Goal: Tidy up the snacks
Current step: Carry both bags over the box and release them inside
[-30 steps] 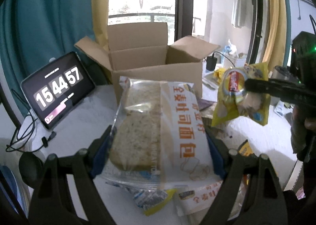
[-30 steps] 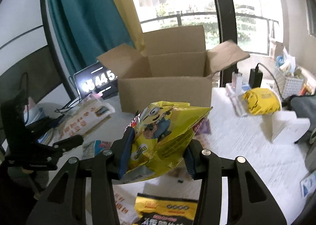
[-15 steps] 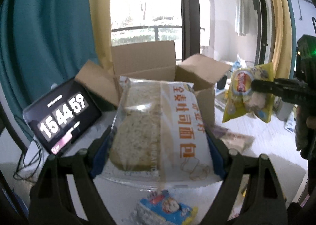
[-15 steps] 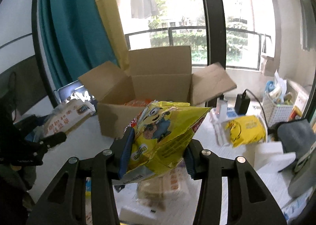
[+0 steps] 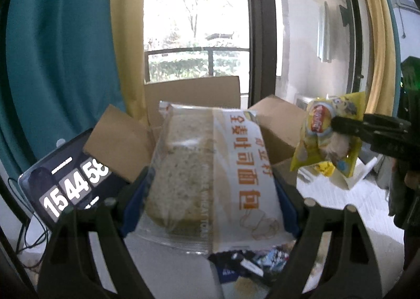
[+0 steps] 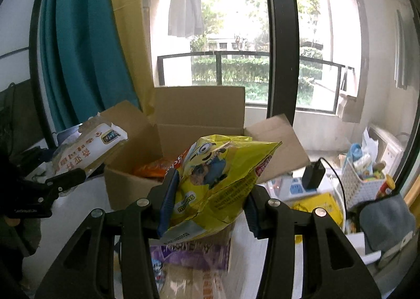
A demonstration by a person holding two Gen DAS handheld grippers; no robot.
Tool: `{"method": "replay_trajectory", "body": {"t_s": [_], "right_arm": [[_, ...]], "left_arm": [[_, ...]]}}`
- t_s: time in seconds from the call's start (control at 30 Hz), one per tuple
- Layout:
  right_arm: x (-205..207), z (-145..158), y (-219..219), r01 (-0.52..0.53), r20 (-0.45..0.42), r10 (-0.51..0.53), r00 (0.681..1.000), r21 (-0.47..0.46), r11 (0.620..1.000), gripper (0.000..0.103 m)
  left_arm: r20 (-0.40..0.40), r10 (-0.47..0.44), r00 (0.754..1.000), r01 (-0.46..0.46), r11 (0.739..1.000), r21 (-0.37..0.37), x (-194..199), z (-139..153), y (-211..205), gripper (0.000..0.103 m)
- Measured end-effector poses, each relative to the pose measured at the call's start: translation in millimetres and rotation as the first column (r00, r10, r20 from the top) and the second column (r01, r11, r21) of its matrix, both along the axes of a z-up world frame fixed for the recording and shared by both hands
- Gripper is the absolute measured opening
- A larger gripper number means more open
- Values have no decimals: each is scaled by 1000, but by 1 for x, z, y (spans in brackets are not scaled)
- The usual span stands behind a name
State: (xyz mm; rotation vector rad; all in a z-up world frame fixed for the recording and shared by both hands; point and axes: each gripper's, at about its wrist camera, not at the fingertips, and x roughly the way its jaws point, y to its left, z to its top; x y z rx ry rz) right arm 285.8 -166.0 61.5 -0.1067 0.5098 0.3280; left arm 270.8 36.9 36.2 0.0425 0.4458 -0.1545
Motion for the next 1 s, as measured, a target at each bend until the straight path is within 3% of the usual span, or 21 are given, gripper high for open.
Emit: {"method": "replay_trajectory", "body": {"t_s": [0.6,1.0], "right_arm": [[79,-5,-2,55,40,-55,998,3,998,49],[150,-22,32,42,40,-40,998,-48,998,49]], "left_arm": [[-26,16,1000,-17,1000,-19,88,-13,10,85],[-46,19,999,-19,1000,-3,154,-17,9,87]]}}
